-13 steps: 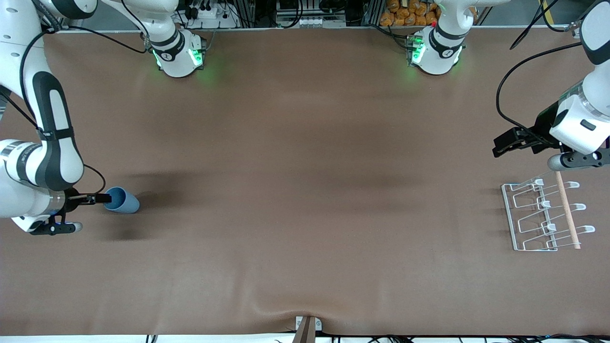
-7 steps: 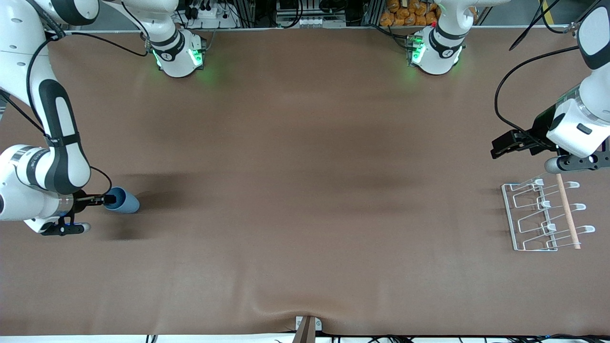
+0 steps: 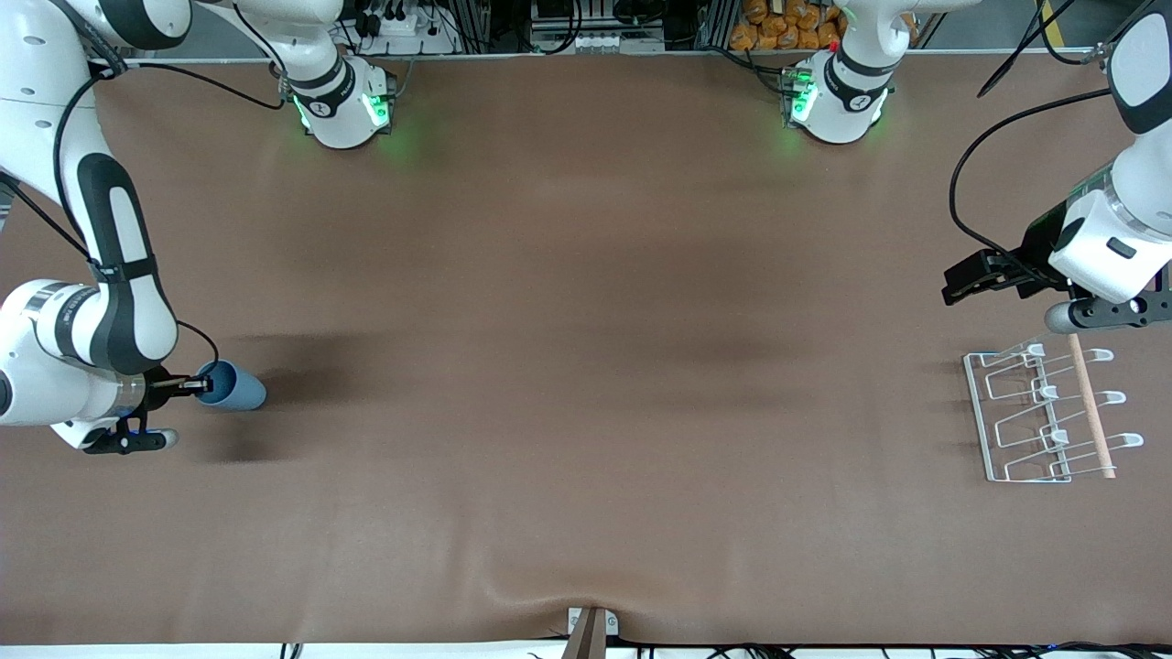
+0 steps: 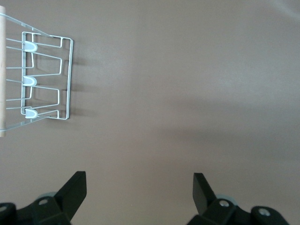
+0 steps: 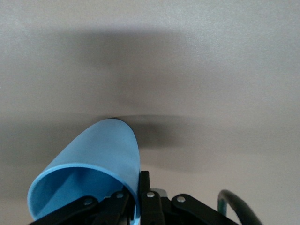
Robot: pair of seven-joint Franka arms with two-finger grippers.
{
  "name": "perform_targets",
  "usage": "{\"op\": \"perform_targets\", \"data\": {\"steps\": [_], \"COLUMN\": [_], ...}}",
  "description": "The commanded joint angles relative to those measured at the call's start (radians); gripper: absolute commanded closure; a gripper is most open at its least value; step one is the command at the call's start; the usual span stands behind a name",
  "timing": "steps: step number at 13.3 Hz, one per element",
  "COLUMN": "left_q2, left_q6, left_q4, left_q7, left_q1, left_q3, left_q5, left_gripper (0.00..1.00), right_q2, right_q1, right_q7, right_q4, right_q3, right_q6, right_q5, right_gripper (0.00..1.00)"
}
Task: Transfer cup to left arm and place on rack
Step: 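Close the right gripper on the blue cup's rim, then lift the cup with the right gripper while the left gripper approaches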
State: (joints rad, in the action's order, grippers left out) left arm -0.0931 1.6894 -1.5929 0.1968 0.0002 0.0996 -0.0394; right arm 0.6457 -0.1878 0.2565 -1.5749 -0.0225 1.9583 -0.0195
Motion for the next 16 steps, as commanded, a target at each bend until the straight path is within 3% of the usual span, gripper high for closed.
{"op": "perform_targets", "data": {"steps": [1, 3, 5, 6, 9, 11, 16], "left_q2": [-0.005, -0.013, -0.017, -0.017, -0.019, -0.017, -0.022], "left_q6": [-0.014, -0.013, -0.013, -0.013, -0.013, -0.013, -0.065], "left_q4": [0.016, 0.025, 0.024, 0.024, 0.019, 0.022, 0.019], "left_q7": [-0.011, -0.008, -0.007, -0.002, 0.154, 0.307, 0.684], "left_q1": [0.004, 0.004, 0.029, 0.043, 0.046, 0.034, 0.029], "left_q3": [0.002, 0.002, -0.004, -0.003, -0.003, 0.005, 0.006], "left_q5": [-0.019, -0.043, -0.159, -0.216, -0.331, -0.394, -0.671], "left_gripper": [0.00, 0.00, 0.00, 0.00, 0.00, 0.00, 0.00], "right_q2": [-0.041, -0.089, -0.129, -0.147, -0.158, -0.155, -0.152], "right_q1": [0.022, 0.025, 0.028, 0.028, 0.071, 0.105, 0.276], "right_q7": [-0.005, -0.005, -0.006, -0.008, -0.008, -0.005, -0.077], "right_q4": [0.035, 0.038, 0.041, 0.041, 0.044, 0.044, 0.062], "right_q3": [0.024, 0.056, 0.097, 0.122, 0.134, 0.134, 0.131], "right_q6": [-0.053, -0.062, -0.094, -0.102, -0.121, -0.122, -0.111], "right_q5": [0.015, 0.030, 0.038, 0.083, 0.290, 0.473, 0.821], "right_gripper": [1.00, 1.00, 1.00, 1.00, 1.00, 1.00, 1.00]}}
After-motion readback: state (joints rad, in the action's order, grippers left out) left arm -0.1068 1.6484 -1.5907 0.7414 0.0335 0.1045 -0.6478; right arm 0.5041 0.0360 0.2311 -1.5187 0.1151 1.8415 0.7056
